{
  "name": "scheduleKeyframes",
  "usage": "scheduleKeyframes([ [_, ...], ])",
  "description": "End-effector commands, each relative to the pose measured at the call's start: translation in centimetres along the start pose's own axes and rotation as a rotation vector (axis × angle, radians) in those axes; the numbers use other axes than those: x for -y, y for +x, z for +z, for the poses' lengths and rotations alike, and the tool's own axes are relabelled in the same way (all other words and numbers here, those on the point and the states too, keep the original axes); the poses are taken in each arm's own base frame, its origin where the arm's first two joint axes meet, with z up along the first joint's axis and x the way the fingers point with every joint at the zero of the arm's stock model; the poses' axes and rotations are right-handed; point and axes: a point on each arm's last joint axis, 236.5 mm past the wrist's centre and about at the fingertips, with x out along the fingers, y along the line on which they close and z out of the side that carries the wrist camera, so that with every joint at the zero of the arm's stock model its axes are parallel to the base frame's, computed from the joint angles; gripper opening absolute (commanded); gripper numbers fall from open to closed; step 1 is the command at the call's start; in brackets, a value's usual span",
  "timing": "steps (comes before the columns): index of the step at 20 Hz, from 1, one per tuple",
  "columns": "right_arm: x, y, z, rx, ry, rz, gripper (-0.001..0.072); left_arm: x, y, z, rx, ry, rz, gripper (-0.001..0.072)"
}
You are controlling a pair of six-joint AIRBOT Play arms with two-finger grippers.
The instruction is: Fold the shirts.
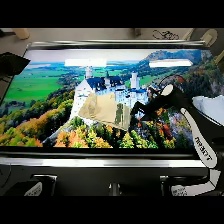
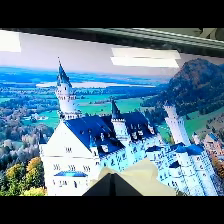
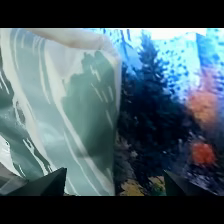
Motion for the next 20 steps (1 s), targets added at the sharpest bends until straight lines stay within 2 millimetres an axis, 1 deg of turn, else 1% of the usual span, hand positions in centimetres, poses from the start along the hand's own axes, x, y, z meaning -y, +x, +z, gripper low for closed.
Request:
scheduleKeyframes([
  [1, -2.0, 3.9, -0.3, 0.002, 0.041, 0.095, 0.0623, -0.2, 0.3, -0.6, -0.027, 0.003, 0.003, 0.0027],
  [2, -2.5, 4.4, 0.1, 0.021, 0.039, 0.106, 0.0596, -0.2, 0.2, -0.6, -0.026, 0.003, 0.003, 0.0027],
  [3, -2.9, 4.6, 0.4, 0.043, 0.036, 0.109, 0.0546, -0.2, 0.2, -0.6, -0.025, 0.004, 0.003, 0.0027],
  [4, -3.3, 4.6, 0.8, 0.059, 0.050, 0.126, 0.0531, -0.2, 0.2, -0.6, -0.025, 0.004, 0.003, 0.0027],
  [5, -4.0, 4.5, 0.9, 0.062, 0.064, 0.154, 0.0359, -0.2, 0.2, -0.6, -0.025, 0.004, 0.003, 0.0027],
  [6, -4.7, 3.9, 1.2, 0.065, 0.066, 0.189, 0.0038, -0.2, 0.2, -0.6, -0.025, 0.006, 0.003, 0.0027],
  [7, -5.7, 2.8, 1.7, 0.076, 0.035, 0.228, 0.0025, -0.2, 0.2, -0.6, -0.025, 0.007, 0.003, 0.0027],
  [8, -7.0, 0.9, 2.4, 0.095, -0.027, 0.268, 0.0025, -0.2, 0.2, -0.6, -0.025, 0.007, 0.003, 0.0027],
  [9, -8.1, -1.9, 3.5, 0.124, -0.067, 0.299, 0.0025, -0.2, 0.2, -0.6, -0.025, 0.007, 0.003, 0.0027],
  [10, -8.8, -5.3, 4.6, 0.162, -0.096, 0.328, 0.0025, -0.2, 0.2, -0.6, -0.025, 0.008, 0.003, 0.0027],
  [11, -9.3, -9.5, 5.9, 0.211, -0.110, 0.356, 0.0023, -0.2, 0.3, -0.6, -0.025, 0.023, 0.003, 0.0028],
  [12, -9.2, -13.5, 7.0, 0.263, -0.107, 0.377, 0.0023, -0.3, 0.3, -0.6, -0.027, 0.027, 0.003, 0.0027],
  [13, -8.5, -17.6, 8.2, 0.327, -0.093, 0.383, 0.0023, -0.3, 0.4, -0.6, -0.028, 0.027, 0.003, 0.0027],
  [14, -7.2, -21.0, 9.1, 0.387, -0.079, 0.371, 0.0023, -0.3, 0.5, -0.6, -0.029, 0.026, 0.003, 0.0027],
  [15, -5.3, -24.2, 9.8, 0.442, -0.061, 0.348, 0.0023, -0.3, 0.5, -0.7, -0.030, 0.026, 0.003, 0.0028],
  [18, 0.7, -31.8, 11.3, 0.596, 0.006, 0.285, 0.0023, -0.3, 0.5, -0.7, -0.030, 0.026, 0.002, 0.0027],
  [20, 4.8, -36.6, 11.8, 0.711, 0.066, 0.266, 0.0023, -0.2, 0.4, -0.6, -0.029, 0.025, 0.000, 0.0027],
])
